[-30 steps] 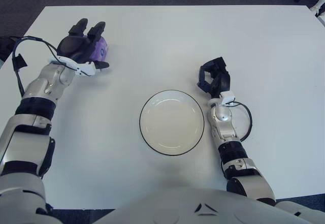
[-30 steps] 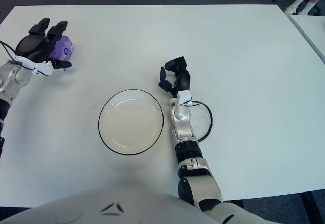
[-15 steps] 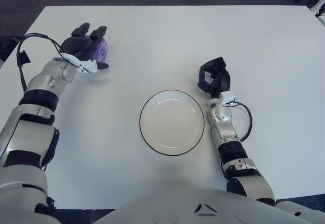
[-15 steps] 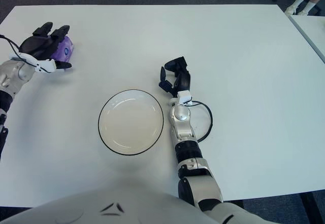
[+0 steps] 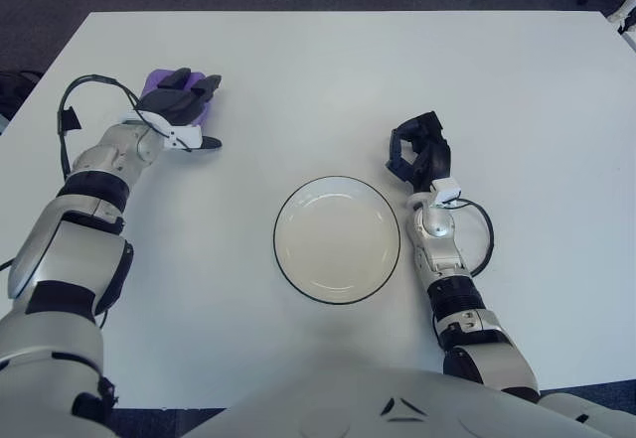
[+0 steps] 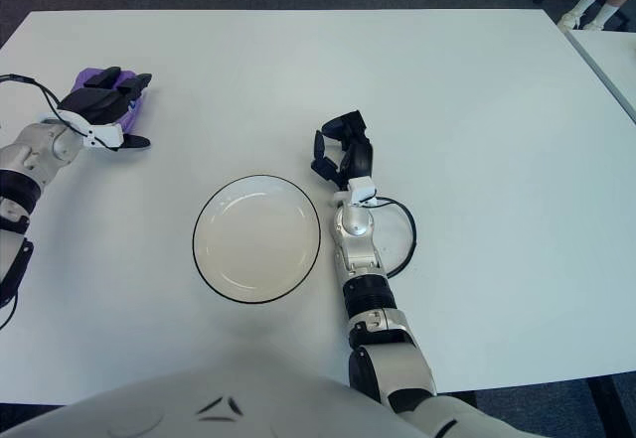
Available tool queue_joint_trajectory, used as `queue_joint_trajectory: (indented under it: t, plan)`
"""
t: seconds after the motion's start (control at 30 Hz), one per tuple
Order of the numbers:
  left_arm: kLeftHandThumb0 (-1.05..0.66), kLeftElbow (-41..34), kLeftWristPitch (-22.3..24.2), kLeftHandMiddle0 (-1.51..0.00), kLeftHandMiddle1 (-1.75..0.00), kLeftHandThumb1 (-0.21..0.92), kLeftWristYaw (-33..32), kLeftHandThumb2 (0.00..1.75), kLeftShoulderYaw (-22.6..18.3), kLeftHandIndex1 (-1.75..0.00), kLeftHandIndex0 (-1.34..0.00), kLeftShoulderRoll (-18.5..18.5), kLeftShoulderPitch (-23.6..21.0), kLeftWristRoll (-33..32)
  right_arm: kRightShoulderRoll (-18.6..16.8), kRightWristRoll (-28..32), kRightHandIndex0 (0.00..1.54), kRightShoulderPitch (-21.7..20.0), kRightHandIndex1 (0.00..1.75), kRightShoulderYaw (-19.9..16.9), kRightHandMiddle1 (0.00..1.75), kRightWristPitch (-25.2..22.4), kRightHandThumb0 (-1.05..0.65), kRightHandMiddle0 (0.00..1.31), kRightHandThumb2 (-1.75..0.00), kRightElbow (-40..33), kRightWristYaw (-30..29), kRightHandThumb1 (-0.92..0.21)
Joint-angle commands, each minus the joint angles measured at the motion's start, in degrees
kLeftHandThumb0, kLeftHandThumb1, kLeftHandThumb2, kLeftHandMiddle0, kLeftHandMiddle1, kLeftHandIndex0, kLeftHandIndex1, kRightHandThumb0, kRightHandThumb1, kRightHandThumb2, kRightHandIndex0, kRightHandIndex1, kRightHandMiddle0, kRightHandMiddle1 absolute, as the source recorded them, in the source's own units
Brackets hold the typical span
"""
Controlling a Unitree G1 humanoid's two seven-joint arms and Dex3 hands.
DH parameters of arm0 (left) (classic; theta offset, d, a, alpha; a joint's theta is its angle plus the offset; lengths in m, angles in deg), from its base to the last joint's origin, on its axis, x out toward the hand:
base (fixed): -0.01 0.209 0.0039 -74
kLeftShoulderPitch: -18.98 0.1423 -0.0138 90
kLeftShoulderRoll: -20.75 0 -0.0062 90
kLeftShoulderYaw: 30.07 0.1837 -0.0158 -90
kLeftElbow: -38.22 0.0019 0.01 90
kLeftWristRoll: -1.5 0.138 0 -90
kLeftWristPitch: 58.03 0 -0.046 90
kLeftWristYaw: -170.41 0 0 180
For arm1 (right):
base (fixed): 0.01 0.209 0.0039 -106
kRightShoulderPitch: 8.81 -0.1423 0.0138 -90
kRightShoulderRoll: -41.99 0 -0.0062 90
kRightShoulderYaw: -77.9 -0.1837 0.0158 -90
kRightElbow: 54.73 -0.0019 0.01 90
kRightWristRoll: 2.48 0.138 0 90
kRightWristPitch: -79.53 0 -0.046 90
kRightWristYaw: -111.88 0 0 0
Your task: Put the tissue paper into the plate.
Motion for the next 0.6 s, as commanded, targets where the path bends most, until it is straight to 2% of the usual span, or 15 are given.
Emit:
queue_joint_trajectory:
  t: [0.0,0.23,0.57]
  plan:
    - [-1.05,1.5,0.3,0.00,0.00,0.65,7.5,0.60,-0.5,0.00,0.00,0.5,1.5,-3.0,-0.4,1.1,0.65,6.7,1.40,-1.4,1.75,-1.3,-0.40,0.41,-1.01,6.9,-0.4,-0.57]
    - [-1.05,0.3,3.1,0.00,0.00,0.62,15.4,0.59,-0.9,0.00,0.00,0.7,1.8,-6.6,-0.1,-0.1,0.65,7.0,1.40,-1.0,1.75,-1.8,-0.40,0.40,-0.99,6.2,-1.3,-0.58]
    - [-1.05,-1.3,6.7,0.00,0.00,0.62,17.8,0.60,-0.1,0.00,0.00,0.9,2.9,-7.1,-0.2,0.0,0.63,7.4,1.39,-0.7,1.75,-3.0,-0.40,0.39,-0.97,5.0,-1.7,-0.60]
